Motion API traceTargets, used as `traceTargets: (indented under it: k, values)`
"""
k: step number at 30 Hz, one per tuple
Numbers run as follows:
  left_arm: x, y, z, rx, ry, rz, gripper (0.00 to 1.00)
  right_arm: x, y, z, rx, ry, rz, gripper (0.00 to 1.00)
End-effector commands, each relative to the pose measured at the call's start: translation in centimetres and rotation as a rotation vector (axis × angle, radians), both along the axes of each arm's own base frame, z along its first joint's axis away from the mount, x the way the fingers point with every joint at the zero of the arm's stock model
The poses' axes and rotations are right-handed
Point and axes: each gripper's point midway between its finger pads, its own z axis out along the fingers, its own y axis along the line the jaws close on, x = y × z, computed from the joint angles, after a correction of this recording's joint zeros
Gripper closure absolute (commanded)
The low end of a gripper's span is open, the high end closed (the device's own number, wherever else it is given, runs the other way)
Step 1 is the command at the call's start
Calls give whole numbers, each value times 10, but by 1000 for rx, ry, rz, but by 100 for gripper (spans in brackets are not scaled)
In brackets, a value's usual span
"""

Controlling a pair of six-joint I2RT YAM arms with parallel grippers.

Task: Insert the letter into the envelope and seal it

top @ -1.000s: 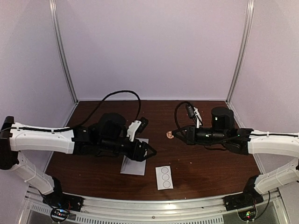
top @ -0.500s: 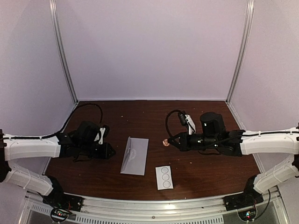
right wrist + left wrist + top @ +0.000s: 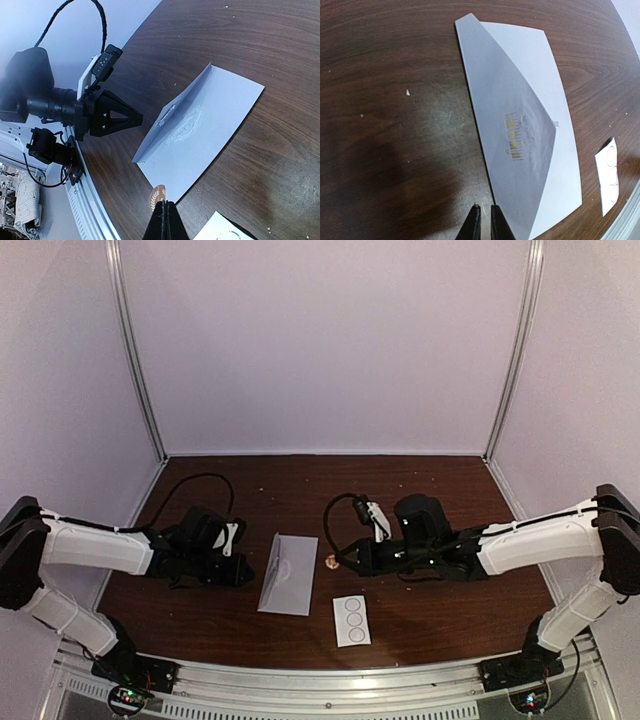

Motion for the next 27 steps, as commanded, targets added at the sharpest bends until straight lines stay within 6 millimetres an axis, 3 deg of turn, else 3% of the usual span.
traceTargets:
  k: [1,13,27]
  values:
    - [14,-19,11,-59,-64,-52,91,3,19,16,67,-14,18,100]
    - [12,-46,9,-148,-54,-160,100,8,42,-1,56,14,39,100]
    - [19,-65,2,-186,-38,-204,100,17,66,-25,36,61,60,100]
